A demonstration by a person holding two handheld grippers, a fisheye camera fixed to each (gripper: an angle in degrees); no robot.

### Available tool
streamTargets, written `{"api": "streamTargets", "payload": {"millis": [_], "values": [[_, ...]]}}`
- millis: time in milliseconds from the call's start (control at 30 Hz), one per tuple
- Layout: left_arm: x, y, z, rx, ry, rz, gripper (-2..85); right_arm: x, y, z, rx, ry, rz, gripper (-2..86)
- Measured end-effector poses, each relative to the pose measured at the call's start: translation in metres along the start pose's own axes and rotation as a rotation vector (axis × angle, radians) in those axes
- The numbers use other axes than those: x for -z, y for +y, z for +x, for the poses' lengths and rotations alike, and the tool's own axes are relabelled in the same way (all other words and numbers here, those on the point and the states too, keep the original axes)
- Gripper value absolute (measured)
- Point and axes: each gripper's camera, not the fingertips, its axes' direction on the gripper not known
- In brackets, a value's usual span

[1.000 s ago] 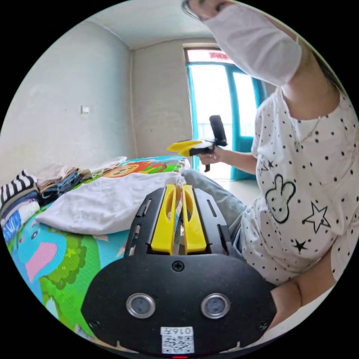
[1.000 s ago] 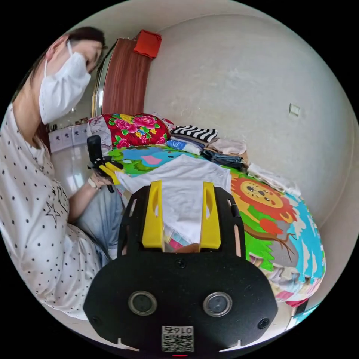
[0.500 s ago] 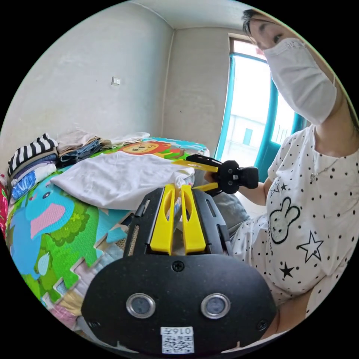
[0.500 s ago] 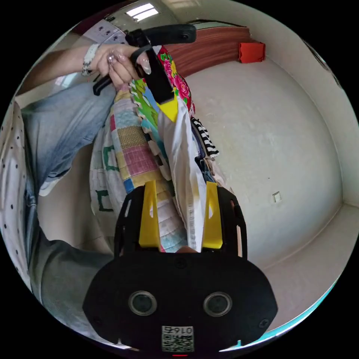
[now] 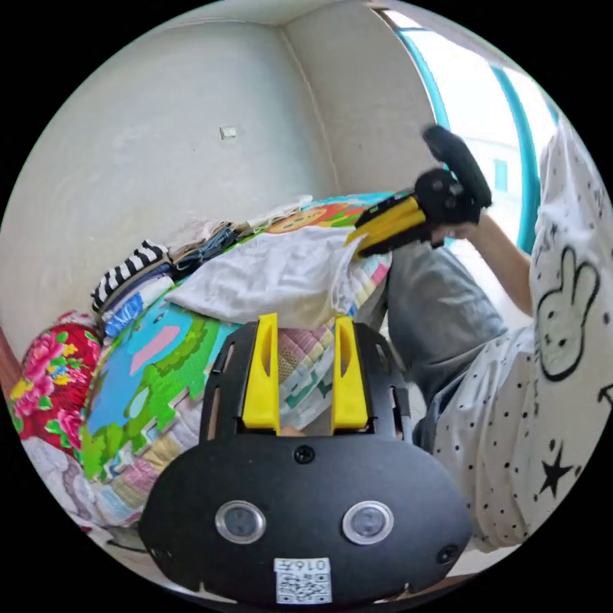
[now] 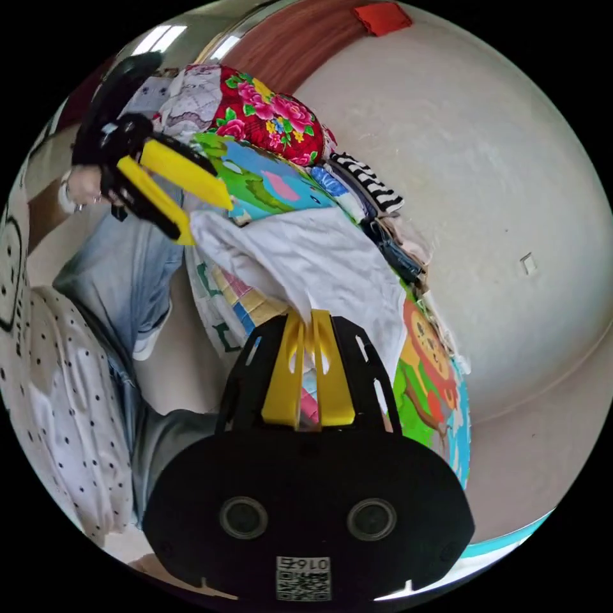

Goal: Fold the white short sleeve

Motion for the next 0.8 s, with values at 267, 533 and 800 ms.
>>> {"api": "streamTargets", "payload": {"millis": [267,533,800], "values": [[-0.014,-0.024,0.086,-0.237,-0.353,-0.072,13.4,-0.002,0.007,0.08,-0.277,-0.247,-0.016,1.1],[-0.007,-0.063,0.109,-0.341,-0.506,0.029,9.2,-0.004,0.006,0.089,-0.193,-0.156,-0.038,1.3],[-0.002,-0.095,0.081,-0.315,-0.366,-0.012,-0.5,-0.013,0.02,0.106,-0.204,-0.184,0.064,5.5]]}}
